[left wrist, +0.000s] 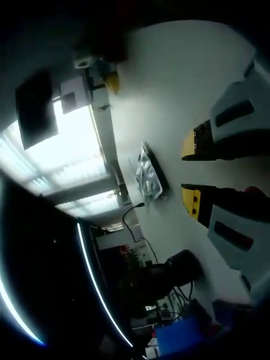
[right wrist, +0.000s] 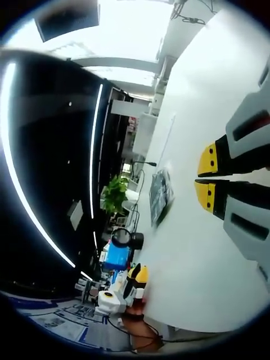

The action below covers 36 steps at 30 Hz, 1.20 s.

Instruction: Clip sheet goods on table flip sheet goods clip sheet goods scan sheet goods put sheet goods back to table

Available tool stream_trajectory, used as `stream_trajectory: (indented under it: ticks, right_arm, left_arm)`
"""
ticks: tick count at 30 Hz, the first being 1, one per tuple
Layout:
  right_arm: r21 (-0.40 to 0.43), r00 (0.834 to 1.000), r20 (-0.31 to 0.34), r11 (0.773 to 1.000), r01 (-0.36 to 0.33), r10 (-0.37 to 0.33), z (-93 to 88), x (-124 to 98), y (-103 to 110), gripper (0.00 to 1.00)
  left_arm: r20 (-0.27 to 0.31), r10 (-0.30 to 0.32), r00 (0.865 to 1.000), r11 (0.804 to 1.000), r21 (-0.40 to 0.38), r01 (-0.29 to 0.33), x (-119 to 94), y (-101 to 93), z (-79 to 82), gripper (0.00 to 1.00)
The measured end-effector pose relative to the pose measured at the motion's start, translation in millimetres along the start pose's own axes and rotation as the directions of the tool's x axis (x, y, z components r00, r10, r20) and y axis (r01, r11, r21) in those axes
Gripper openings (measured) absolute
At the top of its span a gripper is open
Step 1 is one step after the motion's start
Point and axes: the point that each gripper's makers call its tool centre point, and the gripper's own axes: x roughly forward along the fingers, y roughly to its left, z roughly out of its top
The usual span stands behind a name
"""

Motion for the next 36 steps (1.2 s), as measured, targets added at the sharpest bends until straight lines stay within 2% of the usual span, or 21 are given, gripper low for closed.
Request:
stream_trajectory:
  ticks: [36]
  right_arm:
    - [-0.004,1.000,0.000,1.000,-0.005,0.005,1.3,-0.6,4.4,0.00]
  left_arm:
    - [-0.013,0.008,1.000,1.000,0.021,-0.008,3.9,3.2,-3.3,0.09]
